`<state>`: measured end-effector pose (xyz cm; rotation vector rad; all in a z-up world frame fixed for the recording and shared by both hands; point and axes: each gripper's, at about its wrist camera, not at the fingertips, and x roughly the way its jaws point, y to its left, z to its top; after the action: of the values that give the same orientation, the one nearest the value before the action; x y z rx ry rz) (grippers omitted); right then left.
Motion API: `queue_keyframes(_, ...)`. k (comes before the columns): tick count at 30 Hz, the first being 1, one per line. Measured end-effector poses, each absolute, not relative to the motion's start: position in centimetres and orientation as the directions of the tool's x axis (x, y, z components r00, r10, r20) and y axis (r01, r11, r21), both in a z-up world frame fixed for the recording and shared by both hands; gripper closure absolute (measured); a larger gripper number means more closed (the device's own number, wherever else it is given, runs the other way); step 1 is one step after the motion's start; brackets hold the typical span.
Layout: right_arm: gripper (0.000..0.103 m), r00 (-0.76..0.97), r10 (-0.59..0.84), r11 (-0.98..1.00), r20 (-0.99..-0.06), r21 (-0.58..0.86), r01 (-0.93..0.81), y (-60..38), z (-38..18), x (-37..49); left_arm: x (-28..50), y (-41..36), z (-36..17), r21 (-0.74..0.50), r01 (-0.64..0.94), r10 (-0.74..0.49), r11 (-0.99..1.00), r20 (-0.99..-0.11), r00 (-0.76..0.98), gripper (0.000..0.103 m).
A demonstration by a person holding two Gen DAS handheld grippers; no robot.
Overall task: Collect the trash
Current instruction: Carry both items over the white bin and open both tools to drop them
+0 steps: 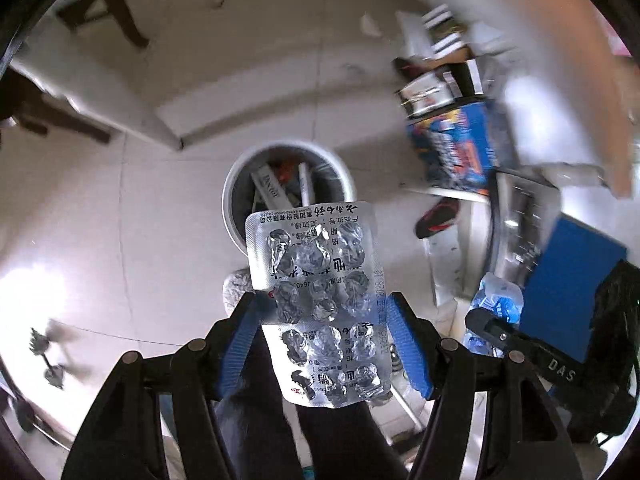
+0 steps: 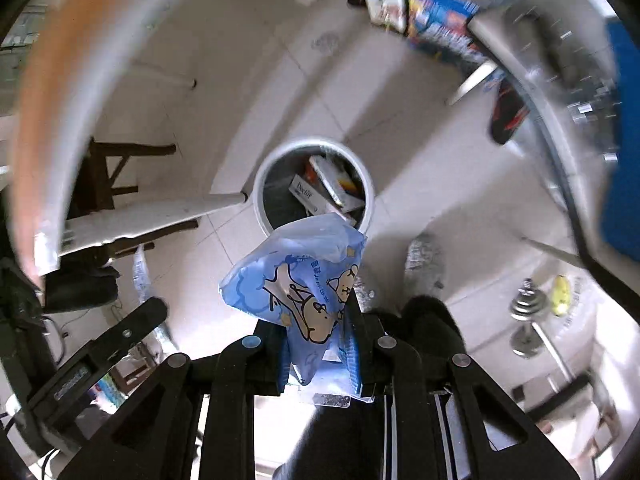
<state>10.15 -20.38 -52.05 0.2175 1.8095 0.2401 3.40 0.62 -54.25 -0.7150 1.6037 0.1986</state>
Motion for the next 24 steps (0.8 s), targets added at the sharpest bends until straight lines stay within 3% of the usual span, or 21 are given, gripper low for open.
queue_keyframes(7, 0.080, -0.275, 0.264, 0.960, -0.924, 0.281, -0.021, -18.6, -67.1, 11.8, 4.0, 1.4, -68.1, -0.230, -0.599, -0.317, 0.767, -0.948, -0.042, 0.040)
queue_keyframes(15, 0.079, -0.289, 0.239, 0.958, -0.927, 0.274, -0.085, -16.8, -76.0, 13.4, 3.8, 2.9, -73.3, -0.204, -0.599, -0.300, 0.774, -0.952, -0.064, 0.039)
queue_keyframes(16, 0.077, -0.291, 0.244, 0.957, -0.925, 0.279, -0.083, -16.7, -76.5, 13.5, 3.7, 3.1, -73.4, -0.200, -0.595, -0.295, 0.779, -0.953, -0.066, 0.033)
queue_keyframes(17, 0.072, -0.294, 0.253, 0.955, -0.922, 0.287, -0.079, -16.6, -76.9, 13.6, 3.6, 3.3, -73.4, -0.190, -0.591, -0.283, 0.784, -0.957, -0.067, 0.024)
queue_keyframes(19, 0.051, -0.301, 0.292, 0.943, -0.908, 0.325, -0.066, -16.4, -77.5, 13.8, 3.5, 3.6, -72.9, -0.167, -0.582, -0.248, 0.796, -0.967, -0.062, 0.005)
queue_keyframes(24, 0.016, -0.277, 0.319, 0.929, -0.907, 0.356, -0.097, -16.0, -77.2, 14.3, 3.2, 5.0, -71.7, -0.126, -0.576, -0.192, 0.808, -0.980, -0.054, 0.002)
